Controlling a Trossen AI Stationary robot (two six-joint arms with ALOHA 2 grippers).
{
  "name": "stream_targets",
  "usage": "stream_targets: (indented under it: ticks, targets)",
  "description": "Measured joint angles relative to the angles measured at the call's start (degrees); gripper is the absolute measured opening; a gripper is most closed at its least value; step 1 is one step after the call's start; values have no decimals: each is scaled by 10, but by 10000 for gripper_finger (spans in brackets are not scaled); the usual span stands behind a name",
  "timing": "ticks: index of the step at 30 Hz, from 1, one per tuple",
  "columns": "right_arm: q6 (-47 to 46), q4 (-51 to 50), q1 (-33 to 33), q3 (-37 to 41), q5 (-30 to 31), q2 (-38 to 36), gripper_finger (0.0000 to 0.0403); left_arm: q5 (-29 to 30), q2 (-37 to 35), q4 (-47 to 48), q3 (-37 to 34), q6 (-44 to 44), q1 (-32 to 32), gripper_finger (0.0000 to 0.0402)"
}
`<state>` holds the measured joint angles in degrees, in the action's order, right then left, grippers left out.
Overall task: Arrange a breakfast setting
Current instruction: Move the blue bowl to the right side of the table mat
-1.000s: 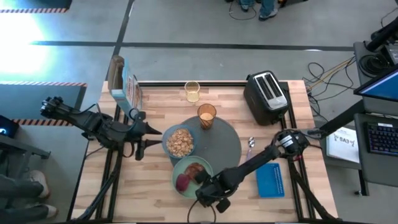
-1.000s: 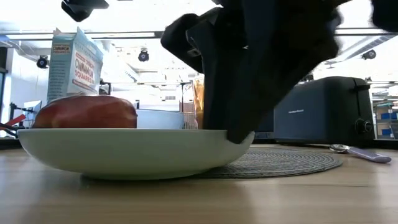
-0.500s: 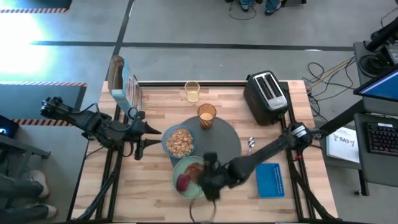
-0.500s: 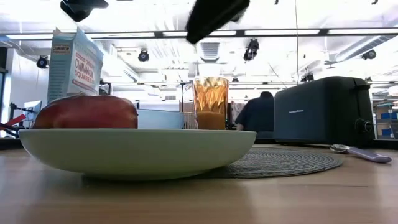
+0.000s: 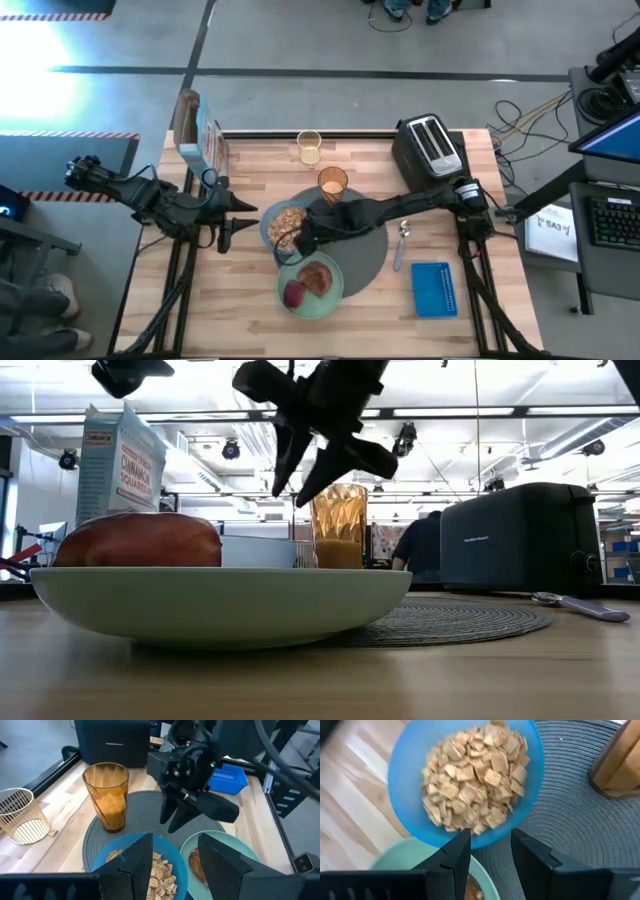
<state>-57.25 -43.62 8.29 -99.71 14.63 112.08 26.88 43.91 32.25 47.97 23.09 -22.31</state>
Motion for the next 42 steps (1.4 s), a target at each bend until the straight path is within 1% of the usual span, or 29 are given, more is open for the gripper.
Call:
stream_targets:
  ticks: [7, 15, 17, 21, 27, 32, 35, 37, 39, 42]
  targets:
    - [-77, -2, -13, 1, 3, 10, 126, -4, -30, 33, 0, -17, 0, 141]
    - [-132, 3, -12, 2, 4, 34, 124, -4, -77, 36, 0, -46, 0, 141]
    - [-133, 3, -12, 2, 6, 35, 121, -4, -89, 41, 0, -46, 0, 141]
    - [-134, 4, -12, 2, 44, 33, 114, -5, -111, 53, 0, -46, 0, 141]
    - [-153, 2, -10, 2, 31, 47, 105, -10, -138, 58, 0, -47, 0, 141]
    - [-162, 7, -10, 2, 29, 64, 105, -29, -157, 58, 0, -55, 0, 141]
    - [-163, 12, -11, 2, 14, 71, 105, -30, -166, 58, 0, -56, 0, 141]
    - [-162, 10, -11, 2, 15, 72, 104, -30, -171, 59, 0, -61, 0, 141]
    - [-162, 11, -10, 2, 19, 71, 98, -30, -176, 59, 0, -61, 0, 141]
    - [-157, 11, -11, 2, 19, 70, 77, -30, -184, 59, 0, -61, 0, 141]
